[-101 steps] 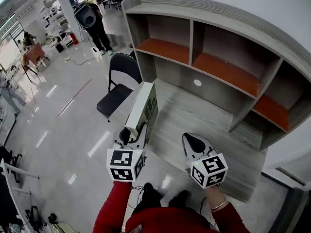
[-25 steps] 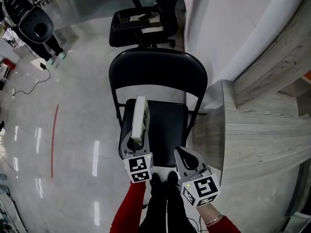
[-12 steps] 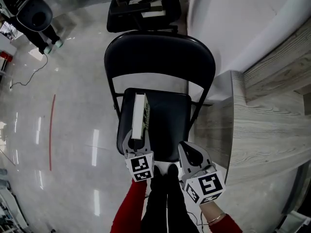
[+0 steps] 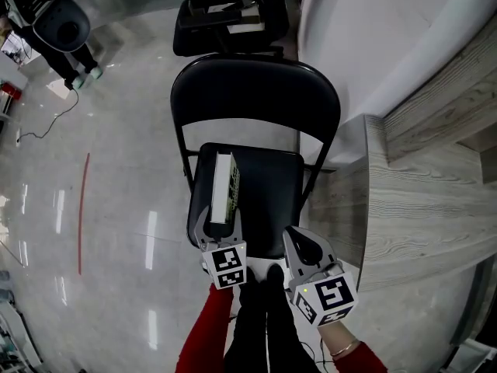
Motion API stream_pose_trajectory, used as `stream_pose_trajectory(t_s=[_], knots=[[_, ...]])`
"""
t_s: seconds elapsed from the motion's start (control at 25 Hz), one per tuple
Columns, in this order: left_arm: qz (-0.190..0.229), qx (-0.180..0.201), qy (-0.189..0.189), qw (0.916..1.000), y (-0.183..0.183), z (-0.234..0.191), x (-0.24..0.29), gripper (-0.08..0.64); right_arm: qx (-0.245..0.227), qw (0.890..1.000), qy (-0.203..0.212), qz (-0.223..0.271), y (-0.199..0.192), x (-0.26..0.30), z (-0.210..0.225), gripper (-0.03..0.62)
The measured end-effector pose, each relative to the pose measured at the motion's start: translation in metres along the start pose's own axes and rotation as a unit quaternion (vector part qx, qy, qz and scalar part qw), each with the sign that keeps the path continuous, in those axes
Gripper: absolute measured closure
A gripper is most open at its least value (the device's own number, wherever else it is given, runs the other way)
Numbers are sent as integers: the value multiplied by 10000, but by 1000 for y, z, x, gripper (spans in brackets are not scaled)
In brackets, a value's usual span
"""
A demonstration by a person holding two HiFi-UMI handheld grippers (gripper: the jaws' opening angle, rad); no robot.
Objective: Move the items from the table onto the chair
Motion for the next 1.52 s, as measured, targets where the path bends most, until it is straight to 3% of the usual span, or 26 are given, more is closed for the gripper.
stream_pose_trajectory(t_s=[0.12, 0.24, 0.56, 0.68, 0.8, 1.08, 1.52], knots=[[92, 189, 92, 9997, 10, -2, -9, 281, 54, 10000, -59, 22, 1, -3, -2, 583], [291, 86, 16, 9995, 28, -3, -26, 275, 25, 10000, -45, 67, 6, -6, -5, 583], [716, -453, -1041, 9909, 103, 17, -110, 280, 40, 9992, 13, 386, 46, -19, -20, 583], [931, -552, -1221, 9866, 131, 13, -132, 388, -57, 9980, 238, 584, 66, -24, -28, 583], [1247, -440, -1169, 9843, 163, 2, -156, 551, -92, 9962, 489, 721, 83, -38, -40, 583], [1614, -354, -1385, 9765, 218, -3, -194, 552, -451, 9914, 658, 1034, 119, -81, -59, 583], [1997, -12, -1820, 9628, 240, 29, -224, 552, -694, 9836, 632, 1538, 137, -123, -59, 583]])
Point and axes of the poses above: the fingertips, and each gripper's own axes: x forward along the fingers, z to its right, y out of its top, the point moved 2 cm from there along -x, backward along the fingers, and after that the axes turned 2 degrees about z, right-handed, at the moved point
